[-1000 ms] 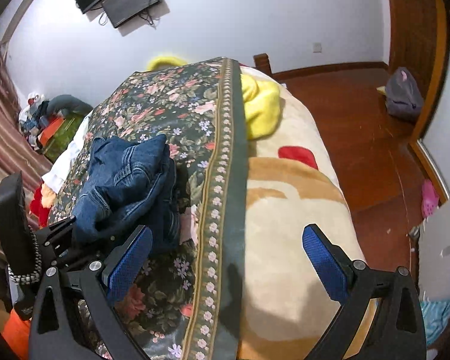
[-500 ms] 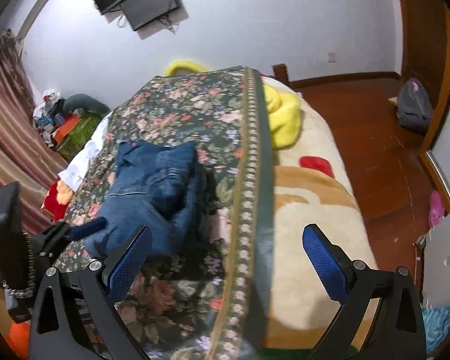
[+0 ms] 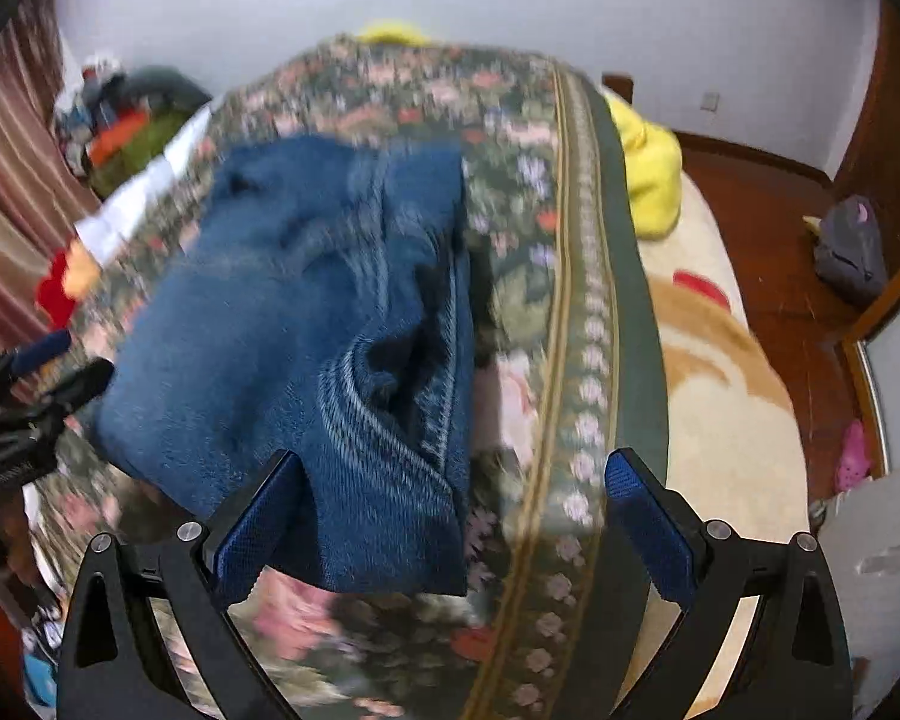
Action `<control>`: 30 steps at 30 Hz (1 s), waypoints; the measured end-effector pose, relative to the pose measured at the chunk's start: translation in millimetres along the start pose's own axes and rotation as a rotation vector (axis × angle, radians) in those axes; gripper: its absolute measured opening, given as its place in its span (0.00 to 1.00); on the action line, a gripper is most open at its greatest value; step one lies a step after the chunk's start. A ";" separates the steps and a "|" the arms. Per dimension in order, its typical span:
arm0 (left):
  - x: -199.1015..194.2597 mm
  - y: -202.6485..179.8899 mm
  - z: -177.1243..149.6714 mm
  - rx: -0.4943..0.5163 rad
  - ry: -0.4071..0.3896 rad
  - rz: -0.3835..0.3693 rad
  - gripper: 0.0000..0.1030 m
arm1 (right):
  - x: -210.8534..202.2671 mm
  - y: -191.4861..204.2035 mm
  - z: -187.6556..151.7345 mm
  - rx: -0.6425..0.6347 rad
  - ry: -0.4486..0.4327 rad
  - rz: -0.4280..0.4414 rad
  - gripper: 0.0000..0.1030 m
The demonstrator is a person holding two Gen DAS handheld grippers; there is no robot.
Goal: Fold large clothes
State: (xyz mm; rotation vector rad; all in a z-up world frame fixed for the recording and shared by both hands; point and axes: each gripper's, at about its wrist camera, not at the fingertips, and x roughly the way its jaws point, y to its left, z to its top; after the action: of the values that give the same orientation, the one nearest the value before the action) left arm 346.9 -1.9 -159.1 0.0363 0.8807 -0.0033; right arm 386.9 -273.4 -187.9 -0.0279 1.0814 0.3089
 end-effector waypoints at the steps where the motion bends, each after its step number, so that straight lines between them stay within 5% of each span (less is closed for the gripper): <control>1: 1.1 -0.4 -5.1 -0.001 -0.012 -0.006 0.89 | 3.0 -2.9 -1.7 0.006 0.016 -0.002 0.98; 10: -2.7 25.1 0.1 -0.025 0.040 -0.097 0.90 | -49.7 -5.8 10.2 -0.056 -0.077 -0.039 0.98; 17: -10.4 54.8 41.5 -0.055 -0.072 -0.058 0.90 | -43.6 17.6 63.7 -0.064 -0.110 0.017 0.98; 20: 12.8 65.2 70.2 -0.099 -0.043 -0.141 0.90 | -22.9 29.6 91.8 -0.068 -0.101 0.059 0.98; 24: 62.7 74.2 98.9 -0.165 0.046 -0.211 0.90 | 22.4 41.0 129.3 -0.068 -0.014 0.013 0.98; 30: 130.2 69.8 123.6 -0.190 0.126 -0.157 0.90 | 61.0 26.0 143.2 -0.059 0.048 0.029 0.98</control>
State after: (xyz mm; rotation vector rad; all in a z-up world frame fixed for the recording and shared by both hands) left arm 526.3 65.3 -178.7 -0.2126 1.0050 -0.0643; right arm 530.1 -209.6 -169.9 -0.0730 1.1209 0.3682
